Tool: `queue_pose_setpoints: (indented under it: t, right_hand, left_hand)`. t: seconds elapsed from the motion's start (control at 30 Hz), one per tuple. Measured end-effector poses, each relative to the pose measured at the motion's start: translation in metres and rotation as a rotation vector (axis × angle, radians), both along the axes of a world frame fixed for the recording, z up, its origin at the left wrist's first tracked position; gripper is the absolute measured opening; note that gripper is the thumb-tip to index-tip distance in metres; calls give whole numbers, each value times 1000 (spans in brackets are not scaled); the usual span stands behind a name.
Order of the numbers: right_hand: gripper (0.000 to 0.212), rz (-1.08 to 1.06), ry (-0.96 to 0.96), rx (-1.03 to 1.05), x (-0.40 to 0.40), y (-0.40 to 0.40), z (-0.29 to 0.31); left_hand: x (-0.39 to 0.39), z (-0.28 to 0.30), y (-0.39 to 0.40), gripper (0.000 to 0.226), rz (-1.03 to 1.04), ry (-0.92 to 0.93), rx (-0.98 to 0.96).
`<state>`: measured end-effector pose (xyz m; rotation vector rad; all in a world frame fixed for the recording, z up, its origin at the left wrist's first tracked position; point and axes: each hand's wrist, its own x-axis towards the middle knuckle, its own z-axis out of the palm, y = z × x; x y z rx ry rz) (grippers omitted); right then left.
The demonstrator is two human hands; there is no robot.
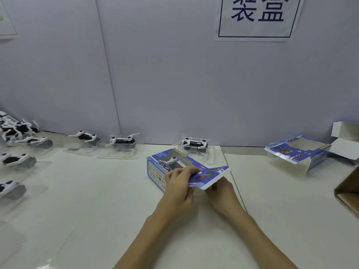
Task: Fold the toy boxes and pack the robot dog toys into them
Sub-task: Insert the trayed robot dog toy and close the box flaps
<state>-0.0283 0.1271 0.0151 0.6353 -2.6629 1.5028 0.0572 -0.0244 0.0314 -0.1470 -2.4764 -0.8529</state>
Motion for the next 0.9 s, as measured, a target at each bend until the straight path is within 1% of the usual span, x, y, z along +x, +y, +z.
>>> queue_pose_setpoints:
  t: [0.1, 0.13, 0.17, 0.2, 0.23, 0.27, 0.3, 0.33, 0.37, 0.47, 0.5, 0.57, 0.67, 0.77, 0.83, 0.9]
  right_hand:
    - [15, -126, 82, -33, 1, -5, 1]
    - [15, -151, 114, -59, 2, -5, 4]
    - [24, -182, 144, -98, 2, -4, 9]
    - [32, -200, 168, -161, 3, -2, 15]
    - [34, -206, 185, -224, 4, 1, 22]
    - [29, -192, 203, -295, 6, 4, 29]
    - [23, -177, 221, -362, 8, 8, 35]
    - [18, -167, 238, -427, 10, 12, 40]
    - [16, -171, 252, -472, 12, 15, 44]
    - [15, -185, 321, -543, 23, 19, 57]
    - [13, -176, 346, -564, 27, 18, 60]
    - [15, -153, 373, -584, 35, 12, 64]
    - [33, -49, 431, -519, 43, 4, 64]
    - [52, 93, 444, -439, 47, 1, 63]
    - [63, 175, 409, -434, 49, 0, 61]
    - [71, 223, 335, -439, 51, -2, 61]
  left_hand:
    - [3, 0, -2, 60, -38, 10, 61]
    - [3, 1, -4, 56, -49, 42, 99]
    - [4, 2, -5, 53, -62, 102, 133]
    - [5, 3, -7, 59, -84, 167, 148]
    - [6, 5, -8, 76, -105, 219, 140]
    - [7, 6, -10, 96, -115, 254, 114]
    - [7, 9, -12, 110, -113, 282, 86]
    - [7, 12, -14, 118, -116, 313, 75]
    - [7, 15, -15, 121, -123, 346, 95]
    - [5, 23, -19, 121, -124, 446, 263]
    - [4, 25, -20, 120, -105, 472, 311]
    - [5, 27, -20, 111, -77, 522, 407]
    - [12, 32, -16, 88, -99, 550, 606]
    - [16, 40, -13, 64, -177, 515, 784]
    - [16, 40, -13, 51, -207, 470, 846]
    - [16, 40, -10, 45, -193, 436, 804]
